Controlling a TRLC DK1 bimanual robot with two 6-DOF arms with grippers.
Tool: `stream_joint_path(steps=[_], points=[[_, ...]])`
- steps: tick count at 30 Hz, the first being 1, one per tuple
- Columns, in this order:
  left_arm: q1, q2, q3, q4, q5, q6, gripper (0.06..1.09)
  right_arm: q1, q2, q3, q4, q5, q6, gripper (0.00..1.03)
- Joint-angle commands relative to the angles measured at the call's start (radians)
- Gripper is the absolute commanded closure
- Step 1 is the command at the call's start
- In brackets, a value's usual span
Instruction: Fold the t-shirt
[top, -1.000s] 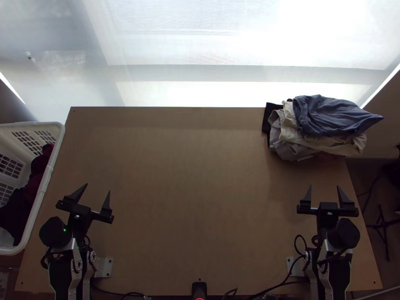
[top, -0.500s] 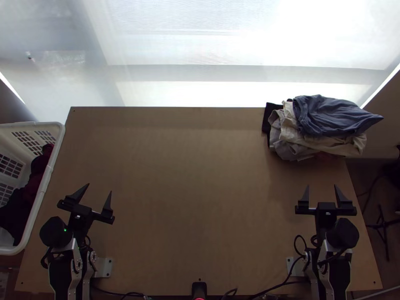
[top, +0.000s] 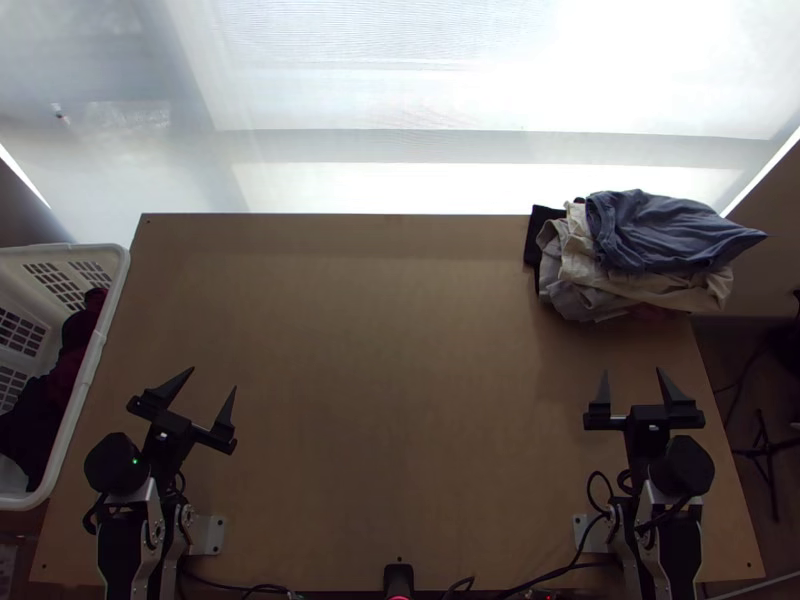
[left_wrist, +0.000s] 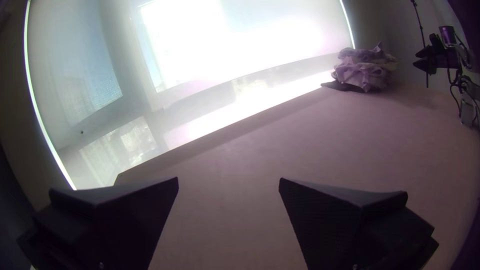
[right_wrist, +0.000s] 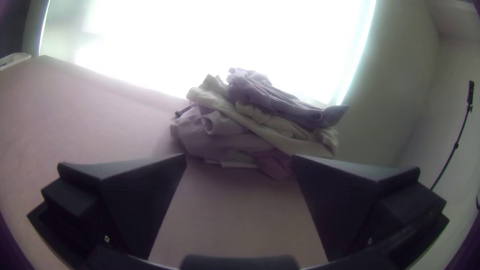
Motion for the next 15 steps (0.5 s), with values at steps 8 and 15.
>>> stream_joint_path(steps=[8, 15], points=[[-0.005, -0.002, -0.001, 0.014, 0.002, 0.008, 0.11, -0.066, 0.012, 0.0, -0.003, -0.017, -0.005, 0.05], [-0.008, 0.015, 0.088, 0.077, -0.052, -0.094, 0.11, -0.094, -0.001, 0.02, 0.063, -0.02, -0.044, 0.05]])
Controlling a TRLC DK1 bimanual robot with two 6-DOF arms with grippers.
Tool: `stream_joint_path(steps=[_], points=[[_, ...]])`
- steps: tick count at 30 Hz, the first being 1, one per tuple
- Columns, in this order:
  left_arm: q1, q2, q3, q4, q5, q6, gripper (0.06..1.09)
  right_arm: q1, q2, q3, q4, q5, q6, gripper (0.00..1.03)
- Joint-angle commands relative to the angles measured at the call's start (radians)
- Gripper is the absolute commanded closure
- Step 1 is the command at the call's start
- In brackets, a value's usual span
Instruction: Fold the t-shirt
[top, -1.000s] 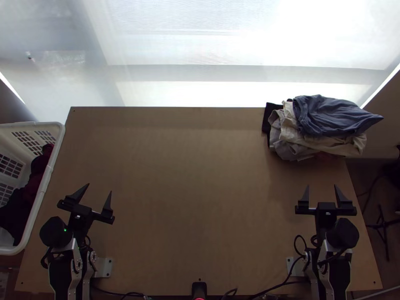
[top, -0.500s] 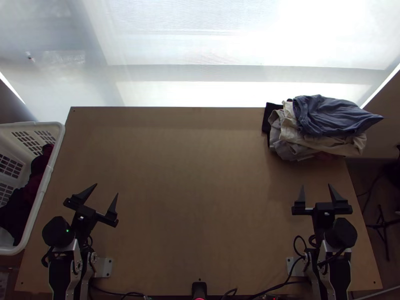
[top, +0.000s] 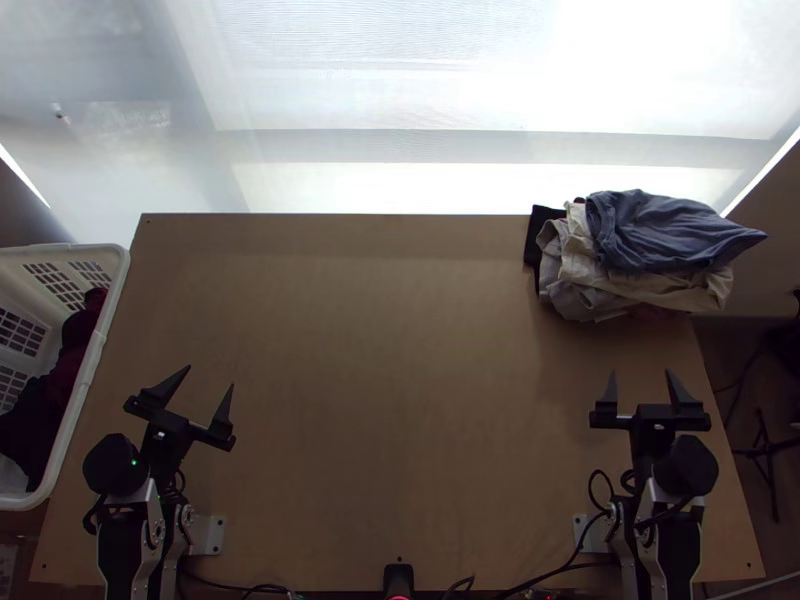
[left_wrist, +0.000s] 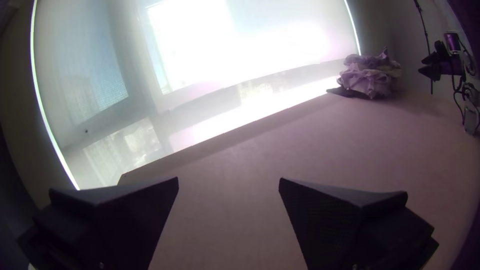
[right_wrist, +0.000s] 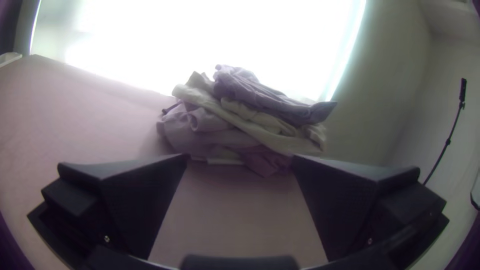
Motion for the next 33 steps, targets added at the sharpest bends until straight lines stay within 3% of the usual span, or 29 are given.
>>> stream_joint_path(steps=[1, 10, 16, 21, 26, 31, 33], points=[[-0.01, 0.036, 0.107, 0.034, -0.045, -0.07, 0.11, -0.011, -0.005, 0.037, 0.053, -0.003, -0.037, 0.05], [0.171, 0.392, 0.645, -0.17, -0.094, -0.103, 0.11, 0.038, 0.389, 0.434, -0.013, 0.001, -0.036, 0.05], [0.343, 0.771, 0.984, -0.46, -0.089, -0.082, 0.11, 0.039, 0.748, 0.94, -0.343, 0.003, 0.007, 0.05], [0.524, 1.002, 1.118, -0.564, -0.088, -0.06, 0.11, 0.082, 0.963, 1.322, -0.611, 0.008, 0.018, 0.05], [0.729, 1.311, 1.319, -0.659, -0.08, 0.019, 0.11, 0.142, 1.058, 1.502, -0.74, 0.006, 0.036, 0.05], [0.794, 1.61, 1.498, -0.845, -0.124, 0.157, 0.11, 0.274, 1.16, 1.649, -0.917, 0.008, 0.082, 0.05], [0.827, 1.697, 1.535, -0.834, -0.131, 0.168, 0.11, 0.288, 1.19, 1.675, -0.927, 0.008, 0.085, 0.05]])
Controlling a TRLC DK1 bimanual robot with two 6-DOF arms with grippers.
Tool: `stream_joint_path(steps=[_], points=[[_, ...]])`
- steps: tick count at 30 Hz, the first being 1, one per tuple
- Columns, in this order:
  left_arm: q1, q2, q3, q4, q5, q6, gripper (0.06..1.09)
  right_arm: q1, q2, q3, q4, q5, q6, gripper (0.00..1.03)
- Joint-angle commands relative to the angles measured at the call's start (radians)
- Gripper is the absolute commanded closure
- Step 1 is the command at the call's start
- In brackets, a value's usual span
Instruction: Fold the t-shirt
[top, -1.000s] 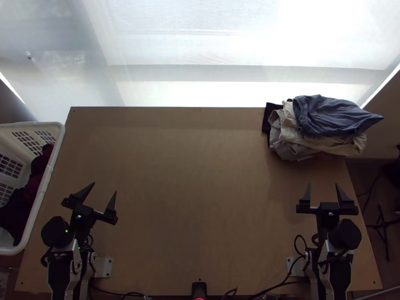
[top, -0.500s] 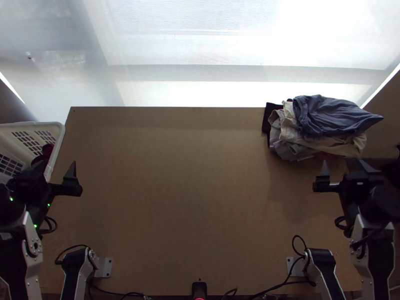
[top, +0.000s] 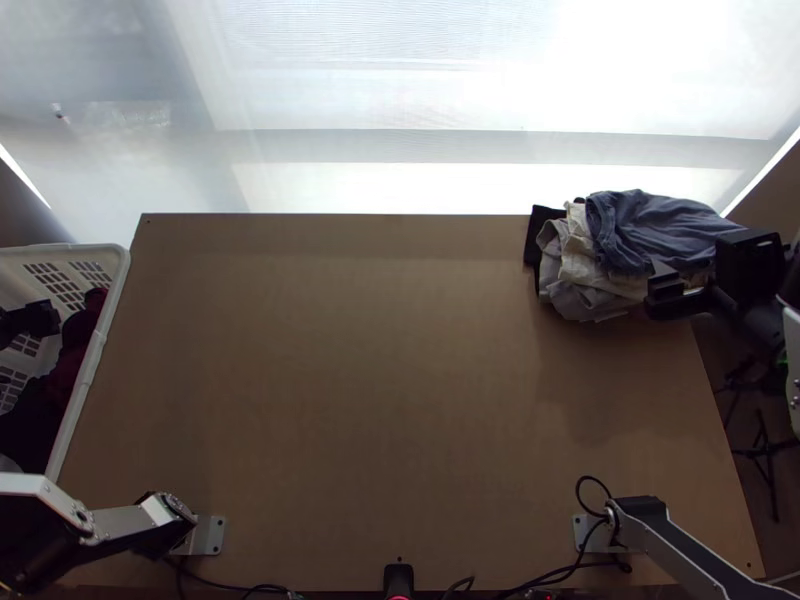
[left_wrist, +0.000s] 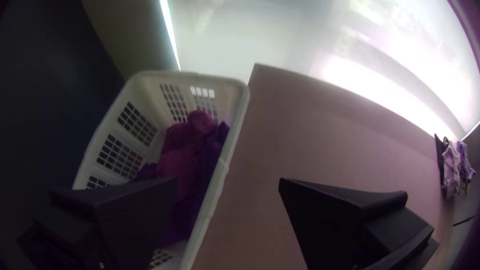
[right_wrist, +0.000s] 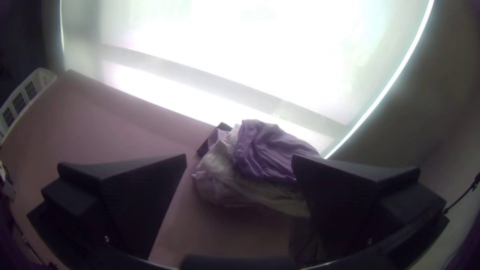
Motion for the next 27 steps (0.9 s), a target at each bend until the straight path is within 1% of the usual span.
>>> stream_joint_path(steps=[1, 8, 10, 12, 14, 17, 20, 23, 27], points=[[0.152, 0.398, 0.229, -0.122, -0.028, 0.102, 0.11, 0.099, 0.156, 0.21, -0.155, 0.001, 0.033, 0.05], [0.192, 0.713, 0.415, -0.141, -0.04, 0.159, 0.11, 0.105, 0.282, 0.349, -0.277, -0.001, 0.068, 0.05], [0.19, 0.825, 0.514, -0.211, -0.06, 0.191, 0.11, 0.14, 0.325, 0.4, -0.319, -0.001, 0.09, 0.05], [0.19, 0.924, 0.612, -0.223, -0.063, 0.198, 0.11, 0.174, 0.362, 0.445, -0.339, 0.001, 0.102, 0.05], [0.187, 1.009, 0.711, -0.228, -0.1, 0.198, 0.11, 0.212, 0.402, 0.501, -0.367, 0.001, 0.114, 0.05], [0.183, 1.142, 0.858, -0.243, -0.117, 0.208, 0.11, 0.257, 0.454, 0.569, -0.407, 0.001, 0.148, 0.05], [0.166, 1.226, 0.875, -0.225, -0.181, 0.248, 0.11, 0.286, 0.465, 0.569, -0.416, 0.002, 0.159, 0.05], [0.163, 1.277, 0.875, -0.182, -0.198, 0.251, 0.11, 0.311, 0.465, 0.566, -0.438, 0.004, 0.156, 0.05], [0.155, 1.329, 0.875, -0.168, -0.212, 0.268, 0.11, 0.311, 0.468, 0.57, -0.454, 0.011, 0.146, 0.05]])
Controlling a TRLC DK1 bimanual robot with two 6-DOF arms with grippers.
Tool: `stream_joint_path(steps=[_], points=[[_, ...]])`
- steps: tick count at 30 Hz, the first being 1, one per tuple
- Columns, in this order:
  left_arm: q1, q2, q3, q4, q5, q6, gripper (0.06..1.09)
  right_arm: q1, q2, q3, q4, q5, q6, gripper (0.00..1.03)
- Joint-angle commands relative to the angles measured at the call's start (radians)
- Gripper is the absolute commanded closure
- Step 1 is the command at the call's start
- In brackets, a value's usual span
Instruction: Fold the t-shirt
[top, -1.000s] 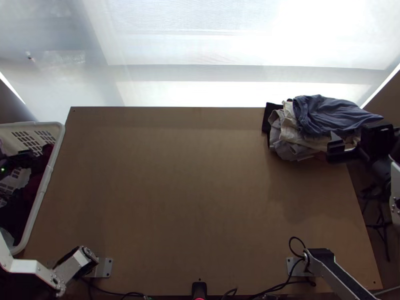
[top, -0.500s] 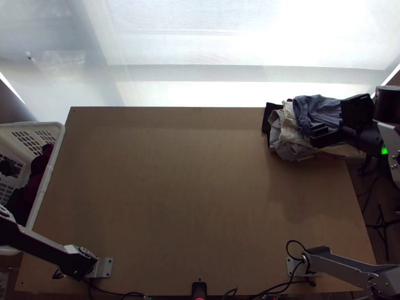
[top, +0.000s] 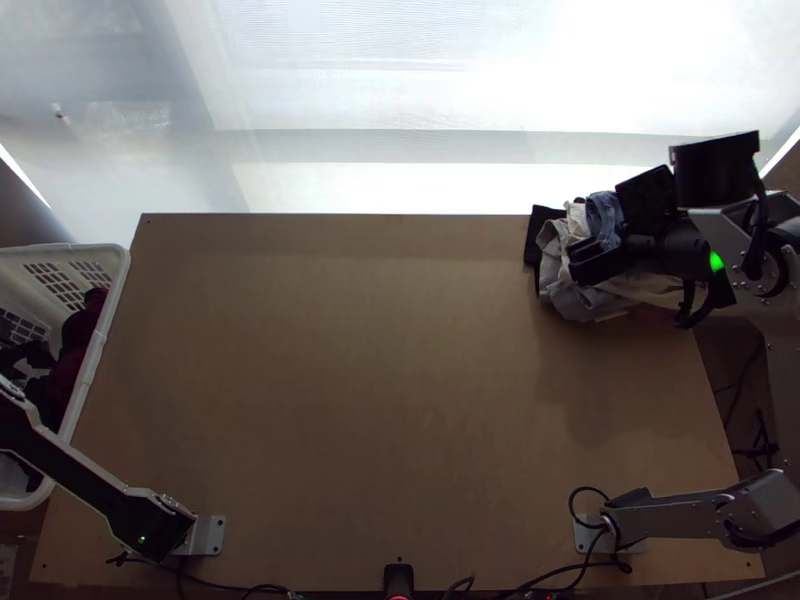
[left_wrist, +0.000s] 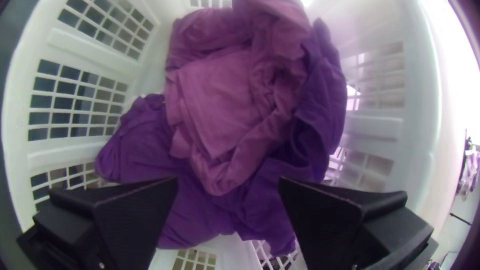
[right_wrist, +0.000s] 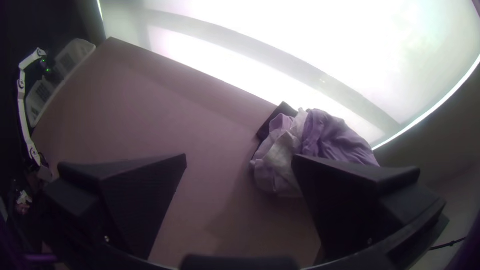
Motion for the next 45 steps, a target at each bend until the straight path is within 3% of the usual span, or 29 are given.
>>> stream_joint_path(steps=[1, 10, 14, 19, 22, 27, 31, 37, 42, 45], points=[[-0.011, 0.146, 0.055, 0.045, -0.041, 0.028, 0.11, 0.033, 0.028, 0.032, -0.04, 0.013, 0.0, 0.05], [-0.012, 0.21, 0.055, 0.112, -0.112, 0.037, 0.2, 0.033, 0.022, 0.033, -0.052, 0.018, 0.0, 0.05], [-0.017, 0.232, 0.055, 0.131, -0.112, 0.043, 0.38, 0.035, 0.021, 0.033, -0.052, 0.016, 0.0, 0.05], [-0.021, 0.249, 0.055, 0.146, -0.112, 0.035, 0.82, 0.036, 0.021, 0.035, -0.052, 0.018, 0.0, 0.05], [-0.018, 0.264, 0.055, 0.146, -0.112, 0.034, 0.86, 0.036, 0.019, 0.035, -0.054, 0.018, 0.0, 0.05], [0.0, 0.269, 0.049, 0.112, -0.109, 0.04, 1.03, 0.036, 0.015, 0.035, -0.057, 0.021, 0.0, 0.05], [0.019, 0.236, 0.047, 0.068, -0.099, 0.035, 1.05, 0.036, 0.015, 0.036, -0.057, 0.021, 0.0, 0.05], [0.019, -0.058, 0.046, -0.026, 0.06, -0.006, 1.05, 0.036, 0.016, 0.042, -0.057, 0.022, 0.0, 0.05], [-0.043, -0.466, 0.043, -0.167, 0.302, -0.015, 1.05, 0.038, 0.018, 0.044, -0.056, 0.022, 0.0, 0.05], [-0.136, -0.73, 0.03, -0.211, 0.398, -0.012, 1.05, 0.038, 0.021, 0.046, -0.049, 0.024, 0.0, 0.05]])
